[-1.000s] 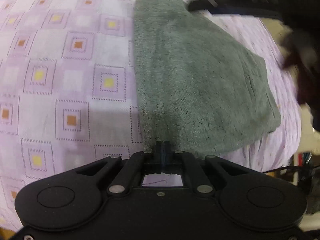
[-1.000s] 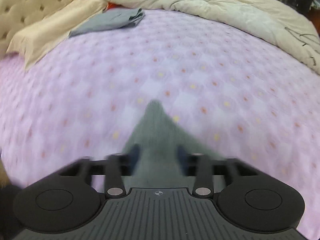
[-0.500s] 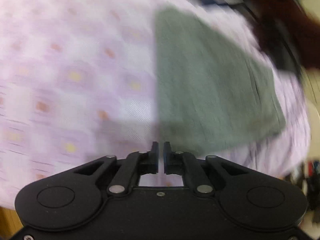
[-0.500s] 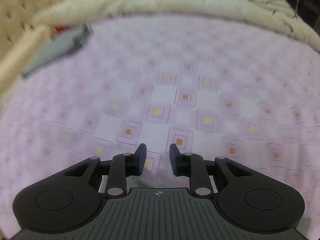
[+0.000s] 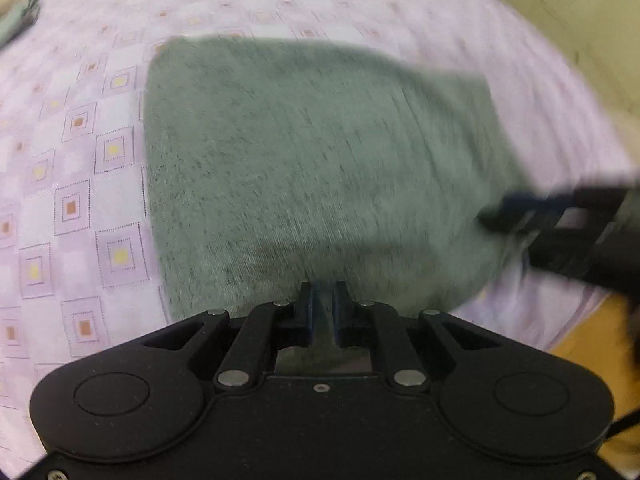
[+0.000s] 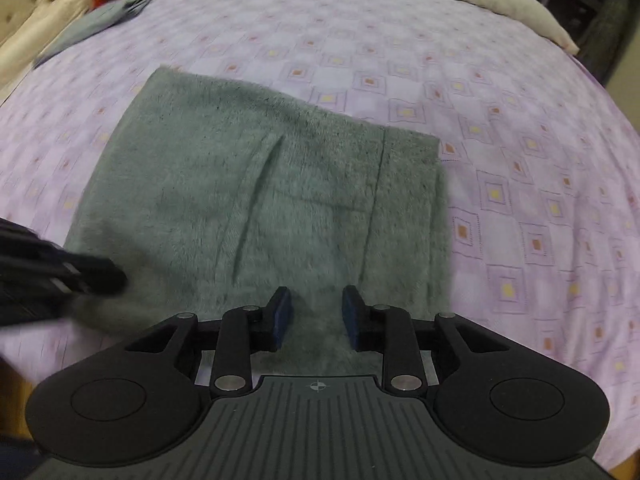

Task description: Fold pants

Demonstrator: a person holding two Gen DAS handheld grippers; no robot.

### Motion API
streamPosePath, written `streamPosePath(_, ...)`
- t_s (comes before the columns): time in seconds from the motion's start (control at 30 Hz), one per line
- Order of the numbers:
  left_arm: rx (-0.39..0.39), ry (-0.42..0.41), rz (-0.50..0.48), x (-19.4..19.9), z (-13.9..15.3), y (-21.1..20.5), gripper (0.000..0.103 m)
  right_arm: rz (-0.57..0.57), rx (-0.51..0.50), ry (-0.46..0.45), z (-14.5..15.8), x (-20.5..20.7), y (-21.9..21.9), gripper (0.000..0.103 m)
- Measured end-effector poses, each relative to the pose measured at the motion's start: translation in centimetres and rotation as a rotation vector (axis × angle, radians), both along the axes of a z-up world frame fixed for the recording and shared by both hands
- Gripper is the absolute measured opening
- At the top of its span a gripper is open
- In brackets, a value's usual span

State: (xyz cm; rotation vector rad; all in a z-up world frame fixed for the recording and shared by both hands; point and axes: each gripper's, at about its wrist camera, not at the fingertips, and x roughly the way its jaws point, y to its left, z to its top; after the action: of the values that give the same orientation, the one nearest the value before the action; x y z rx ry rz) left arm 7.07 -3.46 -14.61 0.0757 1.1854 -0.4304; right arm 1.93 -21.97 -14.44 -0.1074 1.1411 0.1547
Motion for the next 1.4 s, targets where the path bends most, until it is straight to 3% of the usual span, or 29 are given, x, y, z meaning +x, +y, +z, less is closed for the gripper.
streamPosePath(0.07, 0.027, -0.017, -0.031, -0.4, 0.9, -0.2, 0.017, -0.023, 0.024, -0.034, 1.1, -0.1, -1.2, 0.033)
streamPosePath(0.13, 0.000, -0.027, 0.020, 0.1, 2.3, 1.1, 0.018, -0.091, 0.105, -0.090, 1.9, 0.1, -3.5, 0.053)
streamPosePath(0.17, -0.027, -0.046, 0.071, 0.4, 3.1, 2.1, 0.018, -0.120, 0.148, -0.103, 2.0, 0.4, -4.6, 0.070)
streamPosePath(0.2, -0.054, -0.063, 0.131, 0.7, 3.7, 3.3, 0.019, -0.146, 0.195, -0.100, 1.7, 0.9, -5.8, 0.079)
streamPosePath(0.33, -0.082, -0.056, 0.334, 3.1, 3.4, 6.3, 0.033, -0.229, 0.304, -0.013, -1.0, 3.4, -9.2, 0.080)
streamPosePath(0.43, -0.063, 0.025, 0.345, 4.9, 0.5, 6.0, 0.033, -0.222, 0.410, 0.077, -3.5, 4.9, -10.9, 0.080)
streamPosePath(0.5, -0.087, 0.094, 0.338, 5.9, -1.3, 5.8, 0.034, -0.210, 0.486, 0.107, -4.2, 5.4, -11.7, 0.092)
streamPosePath(0.57, -0.125, 0.115, 0.367, 6.0, -2.1, 6.5, 0.035, -0.193, 0.561, 0.108, -4.0, 5.7, -11.9, 0.102)
streamPosePath(0.67, -0.162, 0.124, 0.390, 6.0, -2.4, 7.1, 0.039, -0.190, 0.607, 0.124, -4.2, 6.6, -12.0, 0.103)
streamPosePath(0.8, -0.166, 0.116, 0.405, 5.9, -2.0, 7.5, 0.039, -0.164, 0.617, 0.149, -4.0, 7.7, -11.9, 0.103)
streamPosePath(0.9, -0.082, -0.011, 0.491, 4.2, -0.5, 7.8, 0.040, -0.130, 0.609, 0.155, -3.7, 7.6, -11.9, 0.103)
streamPosePath(0.93, -0.065, -0.018, 0.511, 4.1, -0.9, 7.8, 0.042, -0.112, 0.605, 0.153, -3.7, 7.5, -11.9, 0.103)
streamPosePath(1.03, -0.100, 0.084, 0.521, 4.5, -3.0, 8.2, 0.046, -0.088, 0.605, 0.150, -3.5, 7.3, -11.7, 0.103)
streamPosePath(1.23, -0.071, 0.136, 0.558, 6.1, -3.3, 6.9, 0.054, -0.110, 0.611, 0.148, -3.5, 7.1, -12.0, 0.102)
streamPosePath(1.27, -0.065, 0.142, 0.569, 6.4, -3.3, 6.7, 0.054, -0.128, 0.599, 0.149, -3.4, 7.2, -11.9, 0.096)
streamPosePath(1.3, -0.062, 0.140, 0.568, 6.5, -3.2, 6.7, 0.050, -0.153, 0.583, 0.151, -3.2, 7.1, -11.9, 0.071)
streamPosePath(1.33, -0.048, 0.122, 0.548, 6.4, -2.9, 6.5, 0.021, -0.174, 0.575, 0.155, -3.1, 7.2, -12.0, 0.051)
streamPosePath(1.37, -0.088, 0.104, 0.501, 6.1, -2.1, 6.5, 0.010, -0.187, 0.609, 0.165, -3.0, 7.1, -12.2, 0.034)
streamPosePath(1.4, -0.128, 0.109, 0.474, 5.9, -1.8, 6.4, 0.005, -0.209, 0.621, 0.157, -2.6, 6.9, -12.2, 0.029)
